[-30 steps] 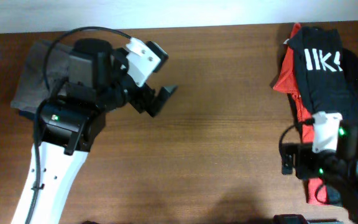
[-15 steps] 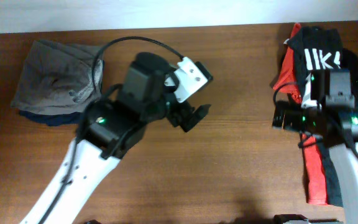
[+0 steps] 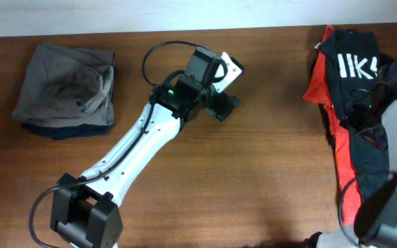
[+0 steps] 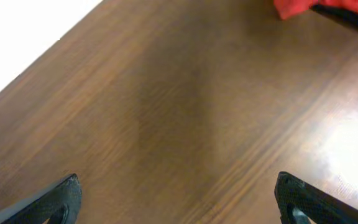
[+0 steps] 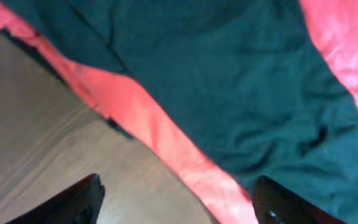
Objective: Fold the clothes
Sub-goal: 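Reach the right gripper to the dark green shirt on the pile, then grasp the dark green shirt with the right gripper and drop it mid-table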
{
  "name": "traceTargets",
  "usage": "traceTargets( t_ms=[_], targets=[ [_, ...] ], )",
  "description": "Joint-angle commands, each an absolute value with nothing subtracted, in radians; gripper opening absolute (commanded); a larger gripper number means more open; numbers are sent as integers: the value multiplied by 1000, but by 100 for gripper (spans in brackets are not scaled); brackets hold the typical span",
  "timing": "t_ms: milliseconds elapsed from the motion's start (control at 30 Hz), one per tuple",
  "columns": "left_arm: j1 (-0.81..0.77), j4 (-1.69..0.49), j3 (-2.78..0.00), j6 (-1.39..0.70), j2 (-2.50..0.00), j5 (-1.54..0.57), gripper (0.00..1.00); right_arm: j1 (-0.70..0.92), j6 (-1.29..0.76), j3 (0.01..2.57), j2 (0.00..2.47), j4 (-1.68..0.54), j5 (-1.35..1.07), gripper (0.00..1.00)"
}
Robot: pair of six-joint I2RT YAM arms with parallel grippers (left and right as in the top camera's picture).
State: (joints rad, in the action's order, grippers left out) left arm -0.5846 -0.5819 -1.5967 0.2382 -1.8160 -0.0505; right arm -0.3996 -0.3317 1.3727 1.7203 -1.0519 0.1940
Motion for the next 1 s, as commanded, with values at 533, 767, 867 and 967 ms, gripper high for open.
traceTargets(
  t_ms=[533, 767, 867, 967],
  targets=[
    [-479, -620, -1607, 195, -1814, -36, 99, -421, -189, 1378, 1987, -613, 36, 66],
    [-479, -620, -1607, 195, -1814, -36, 99, -421, -179, 1378, 2002, -572, 41, 34],
    [-479, -620, -1607, 195, -1814, -36, 99, -422, -179, 1378, 2002, -571, 41, 13],
    [-479, -619, -1607, 195, -1814, -36, 99, -422, -180, 1378, 2002, -567, 41, 4]
  ],
)
